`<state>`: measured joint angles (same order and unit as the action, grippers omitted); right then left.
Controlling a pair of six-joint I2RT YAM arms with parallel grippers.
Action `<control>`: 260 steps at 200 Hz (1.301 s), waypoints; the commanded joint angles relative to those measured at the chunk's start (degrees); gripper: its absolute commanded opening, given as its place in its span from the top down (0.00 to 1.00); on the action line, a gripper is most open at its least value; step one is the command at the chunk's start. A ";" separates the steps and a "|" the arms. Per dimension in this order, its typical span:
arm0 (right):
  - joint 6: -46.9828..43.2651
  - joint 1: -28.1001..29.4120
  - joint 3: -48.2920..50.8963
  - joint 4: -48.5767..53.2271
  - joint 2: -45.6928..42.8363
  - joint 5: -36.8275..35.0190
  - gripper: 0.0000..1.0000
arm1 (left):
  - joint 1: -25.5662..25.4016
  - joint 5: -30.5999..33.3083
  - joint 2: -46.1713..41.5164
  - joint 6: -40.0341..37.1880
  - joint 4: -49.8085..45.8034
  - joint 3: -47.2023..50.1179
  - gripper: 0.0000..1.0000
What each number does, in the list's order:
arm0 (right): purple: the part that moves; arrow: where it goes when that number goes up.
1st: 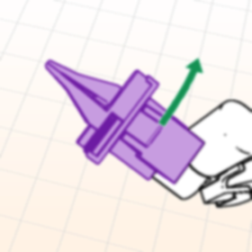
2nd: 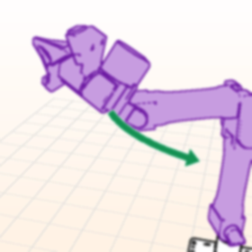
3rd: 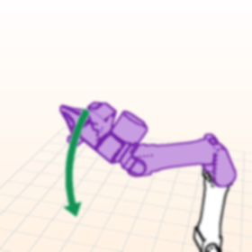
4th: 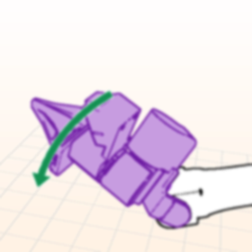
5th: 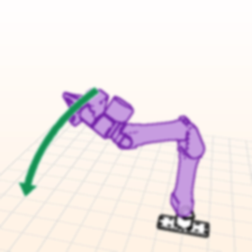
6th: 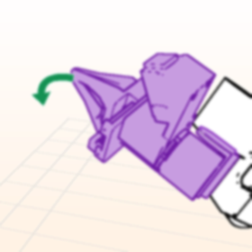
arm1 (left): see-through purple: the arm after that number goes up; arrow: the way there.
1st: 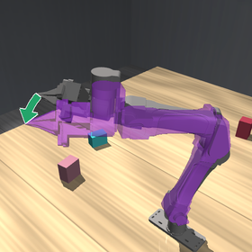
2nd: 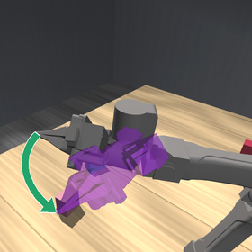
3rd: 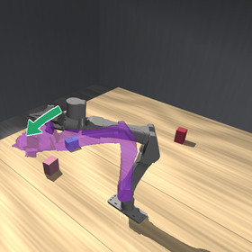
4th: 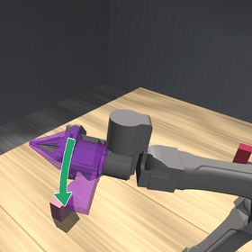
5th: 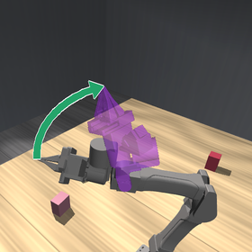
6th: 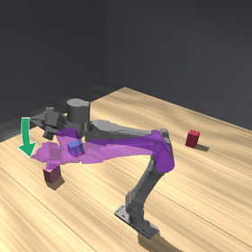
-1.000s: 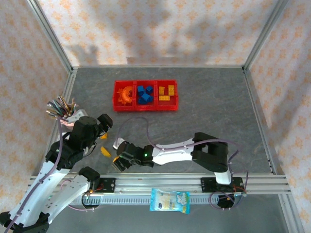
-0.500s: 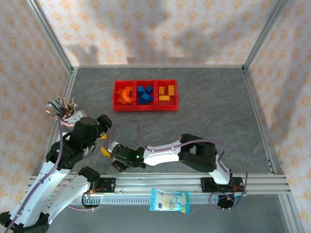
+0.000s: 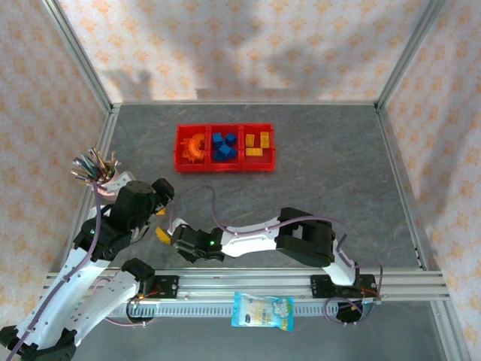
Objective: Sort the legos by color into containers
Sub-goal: Pick up the lego from the bottom-left of the table, then place the lego in the container.
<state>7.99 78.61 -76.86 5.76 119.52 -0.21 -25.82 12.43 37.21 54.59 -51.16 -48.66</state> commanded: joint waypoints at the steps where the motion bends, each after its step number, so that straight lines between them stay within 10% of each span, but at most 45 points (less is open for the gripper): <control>1: 1.05 -0.24 1.04 0.27 -3.09 -1.22 0.71 | 0.34 -0.61 0.23 -0.23 1.92 0.49 0.01; 70: 3.82 -7.93 7.89 -0.31 -14.31 0.47 0.73 | 0.34 -2.52 2.49 -2.53 6.60 -0.35 0.01; 130: 4.28 -27.72 10.44 1.21 -22.23 2.51 0.74 | 0.35 -8.13 8.71 -5.86 17.68 1.07 0.01; 185: 5.73 -43.01 -1.36 3.12 -14.03 -1.76 0.74 | 0.34 -10.47 15.52 -8.34 25.26 0.15 0.01; 260: 4.68 -48.02 -18.30 6.83 -0.32 -4.28 0.55 | 0.38 -10.24 20.36 -9.50 27.31 -1.59 0.01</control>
<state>12.84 30.76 -92.07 9.89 118.74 -2.31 -25.80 1.89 57.32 46.54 -25.36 -48.27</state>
